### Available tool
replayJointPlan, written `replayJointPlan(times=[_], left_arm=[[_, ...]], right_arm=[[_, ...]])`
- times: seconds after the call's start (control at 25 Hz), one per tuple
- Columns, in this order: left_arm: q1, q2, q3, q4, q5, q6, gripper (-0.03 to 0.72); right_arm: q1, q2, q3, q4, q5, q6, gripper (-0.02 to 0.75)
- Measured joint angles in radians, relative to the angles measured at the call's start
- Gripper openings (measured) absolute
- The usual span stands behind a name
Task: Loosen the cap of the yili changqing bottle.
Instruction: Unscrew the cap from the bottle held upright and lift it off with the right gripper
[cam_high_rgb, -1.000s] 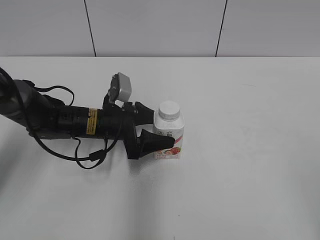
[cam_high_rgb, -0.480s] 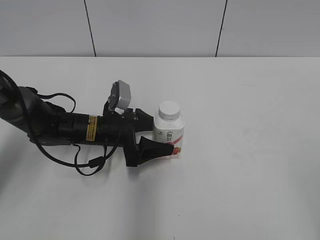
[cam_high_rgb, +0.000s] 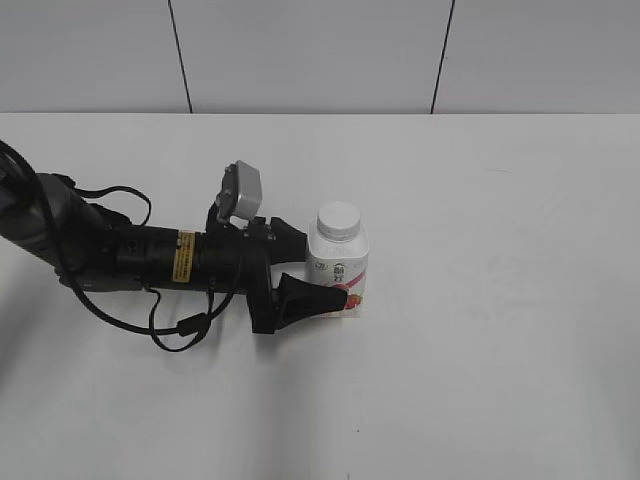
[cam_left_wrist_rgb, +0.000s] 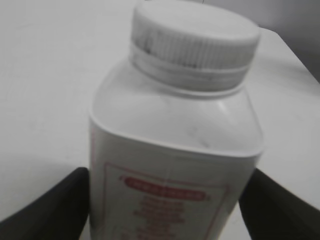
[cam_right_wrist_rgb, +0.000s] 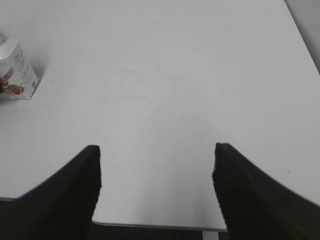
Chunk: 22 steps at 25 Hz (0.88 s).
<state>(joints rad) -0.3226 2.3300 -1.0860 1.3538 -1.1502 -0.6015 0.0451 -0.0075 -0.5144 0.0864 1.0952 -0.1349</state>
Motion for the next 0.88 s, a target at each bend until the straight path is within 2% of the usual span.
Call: replayJointPlan(times=[0.68, 0.88], left_arm=[[0.0, 0.0, 0.001, -0.002, 0.006, 0.001, 0.55], [0.0, 0.0, 0.001, -0.01, 0.006, 0.001, 0.5]], right_arm=[[0.0, 0.0, 0.0, 0.0, 0.0, 0.0, 0.552], [0.0, 0.0, 0.0, 0.0, 0.0, 0.0, 0.552]])
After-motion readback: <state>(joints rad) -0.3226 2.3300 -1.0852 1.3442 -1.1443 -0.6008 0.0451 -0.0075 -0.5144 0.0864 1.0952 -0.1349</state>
